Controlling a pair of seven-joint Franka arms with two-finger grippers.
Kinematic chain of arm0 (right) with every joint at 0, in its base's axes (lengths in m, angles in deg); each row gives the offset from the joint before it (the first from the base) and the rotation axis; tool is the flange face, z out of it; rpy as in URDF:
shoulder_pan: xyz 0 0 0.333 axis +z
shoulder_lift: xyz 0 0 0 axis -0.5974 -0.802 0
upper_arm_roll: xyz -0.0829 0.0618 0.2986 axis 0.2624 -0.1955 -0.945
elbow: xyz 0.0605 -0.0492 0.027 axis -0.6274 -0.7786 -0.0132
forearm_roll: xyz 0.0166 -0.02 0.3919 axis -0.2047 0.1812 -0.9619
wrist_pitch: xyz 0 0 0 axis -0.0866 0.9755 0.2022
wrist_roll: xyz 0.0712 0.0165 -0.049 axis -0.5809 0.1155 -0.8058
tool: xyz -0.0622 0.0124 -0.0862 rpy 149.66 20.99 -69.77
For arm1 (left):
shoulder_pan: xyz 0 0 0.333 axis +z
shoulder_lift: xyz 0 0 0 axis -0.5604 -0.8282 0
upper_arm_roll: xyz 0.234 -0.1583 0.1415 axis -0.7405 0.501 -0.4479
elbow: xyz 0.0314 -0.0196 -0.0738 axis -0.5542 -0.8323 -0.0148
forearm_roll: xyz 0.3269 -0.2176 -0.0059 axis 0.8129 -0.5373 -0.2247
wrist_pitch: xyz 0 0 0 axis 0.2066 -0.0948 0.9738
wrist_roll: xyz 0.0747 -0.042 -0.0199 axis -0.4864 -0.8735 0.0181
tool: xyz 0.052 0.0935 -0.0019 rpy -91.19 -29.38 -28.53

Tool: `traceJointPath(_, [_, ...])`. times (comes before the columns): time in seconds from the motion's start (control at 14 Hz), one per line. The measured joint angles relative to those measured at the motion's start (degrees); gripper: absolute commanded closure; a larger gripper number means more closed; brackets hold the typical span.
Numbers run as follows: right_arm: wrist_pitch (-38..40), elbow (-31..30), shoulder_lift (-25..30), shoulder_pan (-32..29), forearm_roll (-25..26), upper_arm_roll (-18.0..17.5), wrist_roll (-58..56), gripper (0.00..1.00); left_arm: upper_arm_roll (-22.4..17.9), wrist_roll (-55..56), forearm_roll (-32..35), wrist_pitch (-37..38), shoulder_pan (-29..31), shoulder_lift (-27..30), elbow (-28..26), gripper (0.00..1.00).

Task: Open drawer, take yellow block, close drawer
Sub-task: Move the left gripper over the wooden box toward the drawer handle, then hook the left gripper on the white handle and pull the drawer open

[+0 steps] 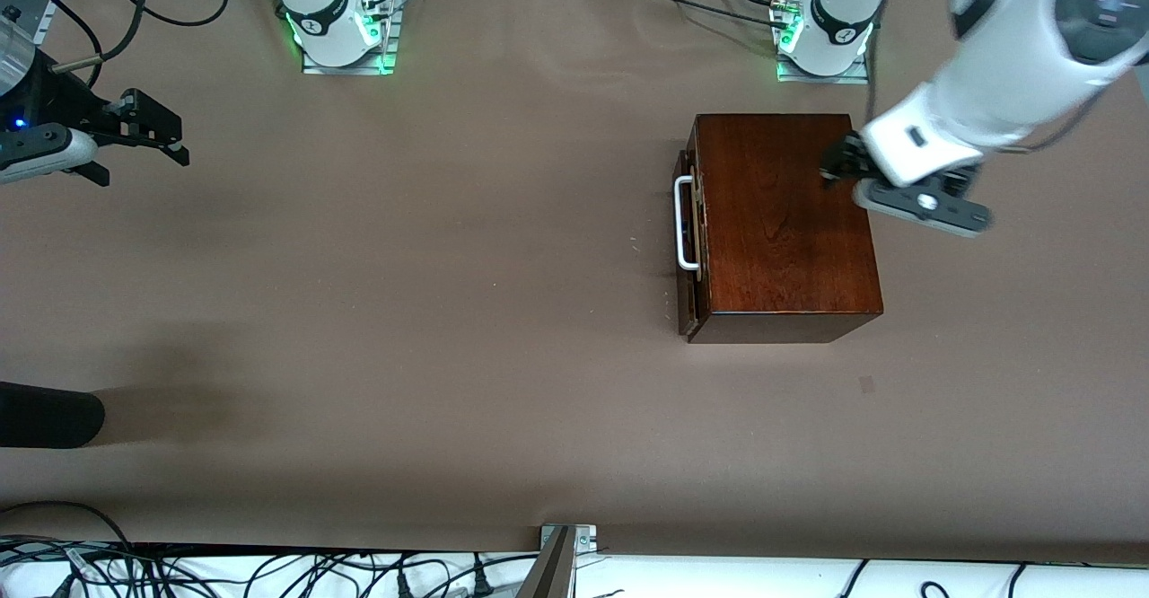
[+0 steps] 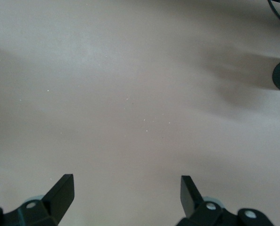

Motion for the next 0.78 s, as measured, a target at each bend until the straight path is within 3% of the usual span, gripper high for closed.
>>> traceJointPath(0.36, [0.0, 0.0, 0.8, 0.0, 0.0, 0.1, 0.0, 0.00, 4.8, 8.2, 0.0, -0.6, -1.3, -2.9, 0.0, 0.00])
traceJointPath(0.78, [0.0, 0.0, 0.8, 0.0, 0.0, -0.1, 0.0, 0.00, 5.6, 23.8, 0.5, -6.3, -9.1, -8.7, 0.0, 0.00])
